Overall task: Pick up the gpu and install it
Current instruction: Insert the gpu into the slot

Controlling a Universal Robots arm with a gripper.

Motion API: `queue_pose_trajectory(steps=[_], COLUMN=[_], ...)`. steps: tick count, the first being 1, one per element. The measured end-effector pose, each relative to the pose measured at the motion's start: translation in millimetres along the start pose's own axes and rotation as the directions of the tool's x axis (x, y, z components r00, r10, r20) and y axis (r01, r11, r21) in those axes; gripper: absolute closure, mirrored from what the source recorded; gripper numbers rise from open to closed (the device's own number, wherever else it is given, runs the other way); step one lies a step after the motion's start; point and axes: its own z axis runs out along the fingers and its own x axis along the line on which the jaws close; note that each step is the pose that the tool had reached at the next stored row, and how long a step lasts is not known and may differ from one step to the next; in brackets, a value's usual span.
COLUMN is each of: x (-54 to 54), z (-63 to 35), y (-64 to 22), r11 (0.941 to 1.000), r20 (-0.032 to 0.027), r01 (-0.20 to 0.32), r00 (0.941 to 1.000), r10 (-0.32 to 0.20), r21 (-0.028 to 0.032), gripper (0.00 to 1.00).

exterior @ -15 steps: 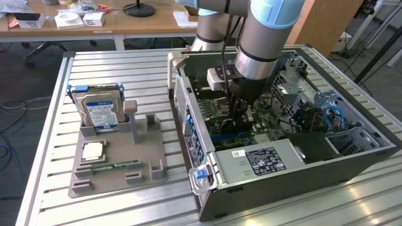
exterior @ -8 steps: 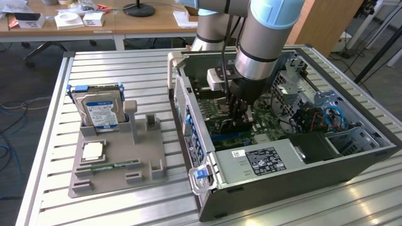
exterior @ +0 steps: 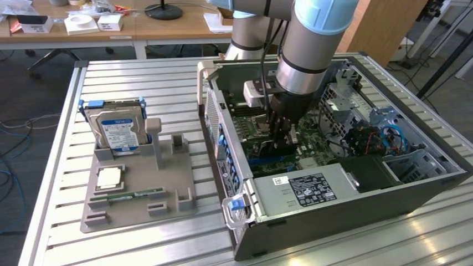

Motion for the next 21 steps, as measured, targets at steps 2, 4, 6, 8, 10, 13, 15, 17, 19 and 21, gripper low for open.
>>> queue_pose_trajectory(steps=[2,4,6,8,10,13,15,17,19,21], x=[0.0,0.0,0.0,0.0,0.1,0.1,0.1,0.1,0.1,0.1], z=[0.4,0.4,0.4,1.0,1.2,1.4,2.0,2.1,2.1,2.1], y=[0.1,0.1,0.1,0.1,0.2,0.2,0.3,0.3,0.4,0.4], r11=[1.0000,1.0000,1.0000,1.0000,1.0000,1.0000,1.0000,1.0000,1.0000,1.0000], r20=[0.0002,0.0000,0.0000,0.0001,0.0000,-0.0001,0.0002,0.0001,0.0000,0.0000], r01=[0.000,0.000,0.000,0.000,0.000,0.000,0.000,0.000,0.000,0.000], r00=[1.0000,1.0000,1.0000,1.0000,1.0000,1.0000,1.0000,1.0000,1.0000,1.0000], r10=[0.000,0.000,0.000,0.000,0.000,0.000,0.000,0.000,0.000,0.000], r21=[0.0000,0.0000,0.0000,0.0001,0.0000,0.0000,0.0001,0.0000,0.0000,0.0000], gripper=[0.74,0.74,0.74,0.74,0.74,0.74,0.74,0.74,0.74,0.74])
